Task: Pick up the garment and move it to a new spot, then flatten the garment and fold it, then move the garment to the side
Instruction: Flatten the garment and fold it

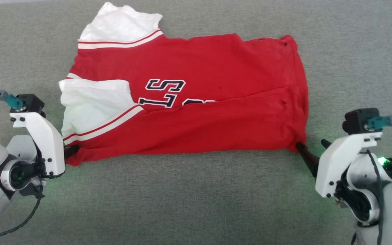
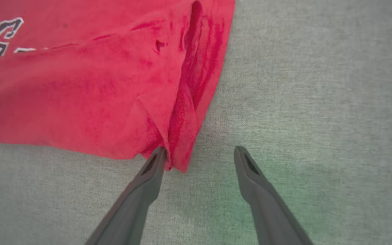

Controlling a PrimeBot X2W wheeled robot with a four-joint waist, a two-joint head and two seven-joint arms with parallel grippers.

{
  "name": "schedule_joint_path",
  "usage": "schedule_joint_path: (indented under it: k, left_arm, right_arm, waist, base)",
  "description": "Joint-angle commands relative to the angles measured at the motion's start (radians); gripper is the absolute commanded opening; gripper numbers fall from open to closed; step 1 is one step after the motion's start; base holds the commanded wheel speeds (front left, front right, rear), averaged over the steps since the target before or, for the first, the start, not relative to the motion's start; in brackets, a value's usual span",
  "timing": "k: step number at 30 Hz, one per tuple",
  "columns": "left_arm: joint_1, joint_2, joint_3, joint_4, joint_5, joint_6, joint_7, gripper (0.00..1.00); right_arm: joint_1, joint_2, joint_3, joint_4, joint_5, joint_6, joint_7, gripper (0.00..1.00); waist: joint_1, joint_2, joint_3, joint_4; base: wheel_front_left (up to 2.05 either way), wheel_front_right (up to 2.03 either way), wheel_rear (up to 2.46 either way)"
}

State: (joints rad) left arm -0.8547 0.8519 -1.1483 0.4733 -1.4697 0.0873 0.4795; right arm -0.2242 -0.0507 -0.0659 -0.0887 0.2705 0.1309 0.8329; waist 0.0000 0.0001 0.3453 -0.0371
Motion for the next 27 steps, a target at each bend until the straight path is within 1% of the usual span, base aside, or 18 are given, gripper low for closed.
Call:
schedule_joint_path:
  k: [1,5,7,8,9,10,11,17,21,24,27]
  left_arm:
    - [0.042,-0.047,-0.037,0.021,0.013,-0.006,0.014,0.00]
    - [0.035,-0.061,-0.038,0.042,0.020,-0.020,0.013,0.00]
    - [0.032,-0.068,-0.038,0.053,0.022,-0.027,0.013,0.00]
    - [0.030,-0.072,-0.038,0.058,0.022,-0.028,0.012,0.00]
    - [0.029,-0.077,-0.037,0.063,0.022,-0.032,0.011,0.00]
    - [0.029,-0.077,-0.037,0.063,0.022,-0.032,0.011,0.00]
    - [0.027,-0.080,-0.037,0.067,0.022,-0.035,0.010,0.00]
    - [0.020,-0.093,-0.035,0.086,0.021,-0.053,0.005,0.00]
    - [0.009,-0.085,-0.029,0.086,0.020,-0.058,0.009,0.00]
    - [0.005,-0.067,-0.023,0.075,0.015,-0.057,0.016,0.00]
    - [0.001,-0.038,-0.019,0.049,0.010,-0.044,0.027,0.00]
  right_arm:
    - [-0.028,0.000,0.012,0.021,-0.011,0.000,0.043,1.00]
    - [-0.065,-0.001,0.029,0.082,-0.029,0.000,0.115,1.00]
    - [-0.075,-0.003,0.054,0.114,-0.045,0.000,0.156,1.00]
    - [-0.080,-0.002,0.062,0.128,-0.042,0.000,0.172,0.76]
    - [-0.089,-0.004,0.075,0.137,-0.045,0.000,0.181,0.46]
    - [-0.089,-0.004,0.075,0.137,-0.045,0.000,0.181,0.46]
    - [-0.097,-0.009,0.079,0.145,-0.051,0.000,0.188,0.00]
    - [-0.139,-0.041,0.075,0.191,-0.037,-0.001,0.203,0.00]
    - [-0.149,-0.066,0.078,0.189,-0.021,-0.001,0.217,0.00]
    - [-0.145,-0.090,0.086,0.164,-0.002,-0.001,0.237,0.00]
    - [-0.138,-0.112,0.085,0.121,0.022,-0.001,0.255,0.00]
  waist:
    - [0.0000,-0.0001,0.004,0.012]
    - [0.0000,-0.0001,0.009,0.028]
    - [0.0000,-0.0001,0.010,0.033]
    - [0.0000,-0.0001,0.010,0.035]
    - [0.0000,-0.0001,0.011,0.037]
    - [0.0000,-0.0001,0.011,0.037]
    - [0.0000,-0.0001,0.011,0.040]
    - [0.0000,-0.0001,0.006,0.047]
    - [0.0000,-0.0001,0.001,0.049]
    - [0.0000,-0.0001,-0.004,0.050]
    - [0.0000,-0.0001,-0.010,0.053]
  base:
    - [0.00,0.00,0.00]
    - [0.00,0.00,0.00]
    - [0.00,0.00,0.00]
    - [0.00,0.00,0.00]
    - [0.00,0.00,0.00]
    - [0.00,0.00,0.00]
    - [0.00,0.00,0.00]
    - [0.00,0.00,0.00]
    - [0.00,0.00,0.00]
    - [0.00,0.00,0.00]
    - [0.00,0.00,0.00]
